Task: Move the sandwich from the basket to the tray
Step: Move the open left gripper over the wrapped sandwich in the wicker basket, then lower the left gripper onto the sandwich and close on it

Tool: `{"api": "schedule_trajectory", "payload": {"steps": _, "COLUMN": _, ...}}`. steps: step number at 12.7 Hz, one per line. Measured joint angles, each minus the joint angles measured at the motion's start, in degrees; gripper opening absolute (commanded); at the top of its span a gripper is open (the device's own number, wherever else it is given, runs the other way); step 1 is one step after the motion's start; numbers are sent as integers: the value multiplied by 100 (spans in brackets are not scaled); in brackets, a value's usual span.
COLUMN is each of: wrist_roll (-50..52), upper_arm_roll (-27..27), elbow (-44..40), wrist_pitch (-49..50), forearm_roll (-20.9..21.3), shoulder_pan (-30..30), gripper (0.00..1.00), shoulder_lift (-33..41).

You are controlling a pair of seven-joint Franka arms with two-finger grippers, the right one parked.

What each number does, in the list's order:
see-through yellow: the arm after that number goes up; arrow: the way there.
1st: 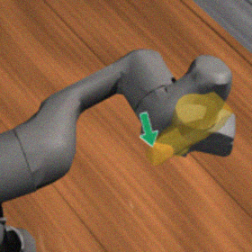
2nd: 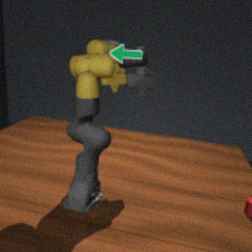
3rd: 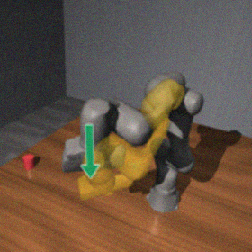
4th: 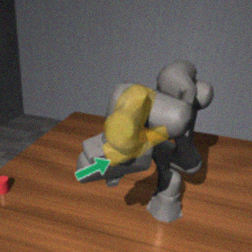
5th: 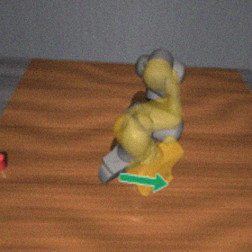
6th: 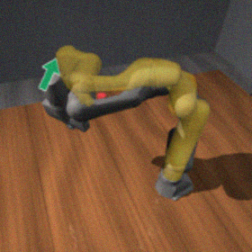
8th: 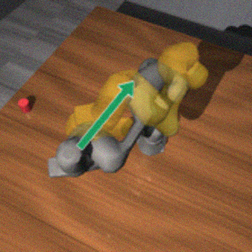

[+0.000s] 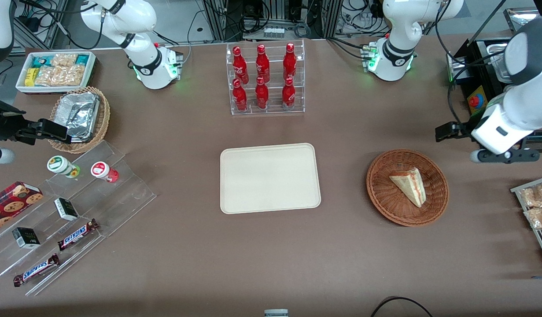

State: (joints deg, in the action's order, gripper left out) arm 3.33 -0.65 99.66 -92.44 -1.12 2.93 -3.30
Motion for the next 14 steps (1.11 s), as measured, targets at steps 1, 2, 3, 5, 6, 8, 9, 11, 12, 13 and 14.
{"api": "schedule_trajectory", "payload": {"steps": 1, "wrist_roll": 0, "upper_arm_roll": 1, "elbow": 205, "wrist_pitch": -228, "forearm_roll": 0, "shoulder_pan": 0, "gripper": 100, "shoulder_lift": -8}}
{"api": "schedule_trajectory", "payload": {"steps": 2, "wrist_roll": 0, "upper_arm_roll": 3, "elbow": 424, "wrist_pitch": -479, "forearm_roll": 0, "shoulder_pan": 0, "gripper": 100, "shoulder_lift": -14}}
{"api": "schedule_trajectory", "payload": {"steps": 3, "wrist_roll": 0, "upper_arm_roll": 6, "elbow": 633, "wrist_pitch": -708, "forearm_roll": 0, "shoulder_pan": 0, "gripper": 100, "shoulder_lift": -21}}
{"api": "schedule_trajectory", "payload": {"steps": 5, "wrist_roll": 0, "upper_arm_roll": 13, "elbow": 1018, "wrist_pitch": -1141, "forearm_roll": 1, "shoulder_pan": -1, "gripper": 100, "shoulder_lift": -31}}
{"api": "schedule_trajectory", "payload": {"steps": 6, "wrist_roll": 0, "upper_arm_roll": 18, "elbow": 1220, "wrist_pitch": -1387, "forearm_roll": 1, "shoulder_pan": -1, "gripper": 100, "shoulder_lift": -34}}
{"api": "schedule_trajectory", "payload": {"steps": 8, "wrist_roll": 0, "upper_arm_roll": 31, "elbow": 1611, "wrist_pitch": -1898, "forearm_roll": 1, "shoulder_pan": -4, "gripper": 100, "shoulder_lift": -41}}
{"api": "schedule_trajectory", "payload": {"steps": 9, "wrist_roll": 6, "upper_arm_roll": 42, "elbow": 1803, "wrist_pitch": -2177, "forearm_roll": 1, "shoulder_pan": -13, "gripper": 100, "shoulder_lift": -45}}
{"api": "schedule_trajectory", "payload": {"steps": 11, "wrist_roll": 148, "upper_arm_roll": 69, "elbow": 2102, "wrist_pitch": -2615, "forearm_roll": 0, "shoulder_pan": -30, "gripper": 100, "shoulder_lift": -84}}
{"api": "schedule_trajectory", "payload": {"steps": 12, "wrist_roll": 286, "upper_arm_roll": 72, "elbow": 2183, "wrist_pitch": -2746, "forearm_roll": 0, "shoulder_pan": -29, "gripper": 100, "shoulder_lift": -138}}
{"api": "schedule_trajectory", "payload": {"steps": 13, "wrist_roll": 411, "upper_arm_roll": 72, "elbow": 2212, "wrist_pitch": -2851, "forearm_roll": 0, "shoulder_pan": -28, "gripper": 100, "shoulder_lift": -210}}
{"api": "schedule_trajectory", "payload": {"steps": 14, "wrist_roll": 489, "upper_arm_roll": 72, "elbow": 2215, "wrist_pitch": -2929, "forearm_roll": 0, "shoulder_pan": -28, "gripper": 100, "shoulder_lift": -276}}
